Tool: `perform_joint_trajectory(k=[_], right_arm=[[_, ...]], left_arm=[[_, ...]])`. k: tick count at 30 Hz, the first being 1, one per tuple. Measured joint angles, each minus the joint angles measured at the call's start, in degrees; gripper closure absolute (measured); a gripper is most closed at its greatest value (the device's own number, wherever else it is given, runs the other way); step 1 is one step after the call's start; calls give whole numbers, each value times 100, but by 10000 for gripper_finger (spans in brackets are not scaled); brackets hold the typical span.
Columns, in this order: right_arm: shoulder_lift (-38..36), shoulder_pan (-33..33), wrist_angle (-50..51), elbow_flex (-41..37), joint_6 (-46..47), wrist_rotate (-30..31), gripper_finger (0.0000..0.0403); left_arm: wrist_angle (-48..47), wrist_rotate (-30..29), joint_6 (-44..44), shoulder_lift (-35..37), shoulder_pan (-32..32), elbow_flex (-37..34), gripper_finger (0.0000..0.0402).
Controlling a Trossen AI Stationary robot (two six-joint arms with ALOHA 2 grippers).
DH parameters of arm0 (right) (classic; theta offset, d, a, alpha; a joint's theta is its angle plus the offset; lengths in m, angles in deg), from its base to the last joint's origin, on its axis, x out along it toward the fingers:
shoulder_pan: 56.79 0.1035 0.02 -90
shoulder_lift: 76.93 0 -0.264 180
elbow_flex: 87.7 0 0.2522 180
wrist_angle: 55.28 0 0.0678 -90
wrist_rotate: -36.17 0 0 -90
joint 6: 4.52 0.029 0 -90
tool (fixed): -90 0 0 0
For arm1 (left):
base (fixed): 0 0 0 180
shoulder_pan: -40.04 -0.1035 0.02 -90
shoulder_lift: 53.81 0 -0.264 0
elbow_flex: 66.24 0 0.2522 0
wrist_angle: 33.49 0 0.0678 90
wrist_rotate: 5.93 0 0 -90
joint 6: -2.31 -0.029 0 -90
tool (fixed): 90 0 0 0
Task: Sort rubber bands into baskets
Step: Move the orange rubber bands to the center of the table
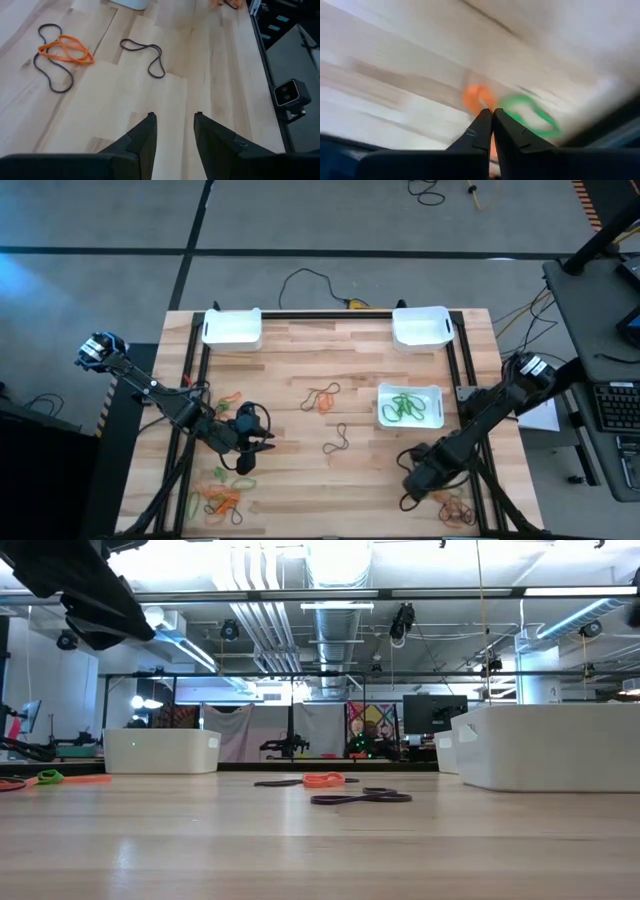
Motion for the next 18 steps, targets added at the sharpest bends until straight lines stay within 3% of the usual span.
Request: perform_joint_trajectory(k=[4,10,18], right_arm=[[6,-237,-247,450,-769,1242,394],[243,-602,-1433,730,-2551,3374,394],[1087,-1414,-2084,1047,-3786,3648,394]], left_arm=[[83,-2,-1,0,0,0,286],[84,5,18,0,0,0,286],[83,113,164,0,2,0,286]])
